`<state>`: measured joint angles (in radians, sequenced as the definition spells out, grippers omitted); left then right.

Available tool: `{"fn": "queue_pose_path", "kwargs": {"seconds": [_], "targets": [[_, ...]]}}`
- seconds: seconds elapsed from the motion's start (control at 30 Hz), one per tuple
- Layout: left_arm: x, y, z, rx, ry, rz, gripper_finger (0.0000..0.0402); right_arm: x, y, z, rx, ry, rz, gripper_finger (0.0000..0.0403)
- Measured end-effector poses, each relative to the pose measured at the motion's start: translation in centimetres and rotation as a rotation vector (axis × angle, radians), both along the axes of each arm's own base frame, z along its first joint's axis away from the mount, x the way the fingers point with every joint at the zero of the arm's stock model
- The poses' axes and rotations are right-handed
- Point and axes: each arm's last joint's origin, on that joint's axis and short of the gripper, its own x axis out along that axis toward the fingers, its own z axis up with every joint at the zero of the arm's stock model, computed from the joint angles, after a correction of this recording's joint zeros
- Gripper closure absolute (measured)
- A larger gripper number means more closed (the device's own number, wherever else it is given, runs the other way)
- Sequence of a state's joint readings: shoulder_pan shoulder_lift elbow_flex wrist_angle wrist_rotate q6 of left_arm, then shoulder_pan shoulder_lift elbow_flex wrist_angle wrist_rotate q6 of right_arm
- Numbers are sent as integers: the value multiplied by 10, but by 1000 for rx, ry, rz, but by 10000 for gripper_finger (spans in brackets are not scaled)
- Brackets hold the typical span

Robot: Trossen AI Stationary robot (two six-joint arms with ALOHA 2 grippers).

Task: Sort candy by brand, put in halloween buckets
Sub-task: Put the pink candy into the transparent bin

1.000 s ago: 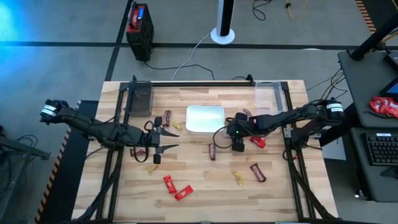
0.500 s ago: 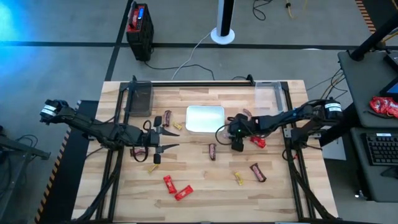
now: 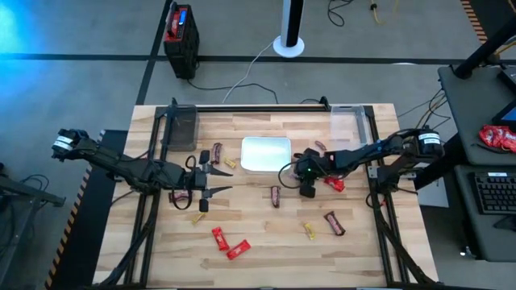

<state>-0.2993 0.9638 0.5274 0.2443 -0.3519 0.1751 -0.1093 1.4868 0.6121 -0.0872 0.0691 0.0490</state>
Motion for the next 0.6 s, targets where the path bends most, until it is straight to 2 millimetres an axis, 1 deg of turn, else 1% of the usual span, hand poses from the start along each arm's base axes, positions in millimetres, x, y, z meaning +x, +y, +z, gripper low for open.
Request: {"fn": "queue_pose_path", "kwargs": {"seconds": [0.1, 0.17, 0.23, 0.37, 0.43, 0.6], "targets": [[0, 0, 0, 0, 0, 0, 255, 0, 0, 0, 0, 2, 9, 355], [0, 0, 0, 0, 0, 0, 255, 0, 0, 1, 6, 0, 16, 370], [0, 0, 0, 0, 0, 0, 255, -1, 0, 2, 10, -3, 14, 375], [0, 0, 0, 0, 0, 0, 255, -6, 1, 10, 31, -7, -5, 370], [0, 0, 0, 0, 0, 0, 255, -9, 2, 20, 42, 0, -23, 370], [0, 0, 0, 6, 0, 0, 255, -15, 2, 55, 74, -13, -96, 374]]}}
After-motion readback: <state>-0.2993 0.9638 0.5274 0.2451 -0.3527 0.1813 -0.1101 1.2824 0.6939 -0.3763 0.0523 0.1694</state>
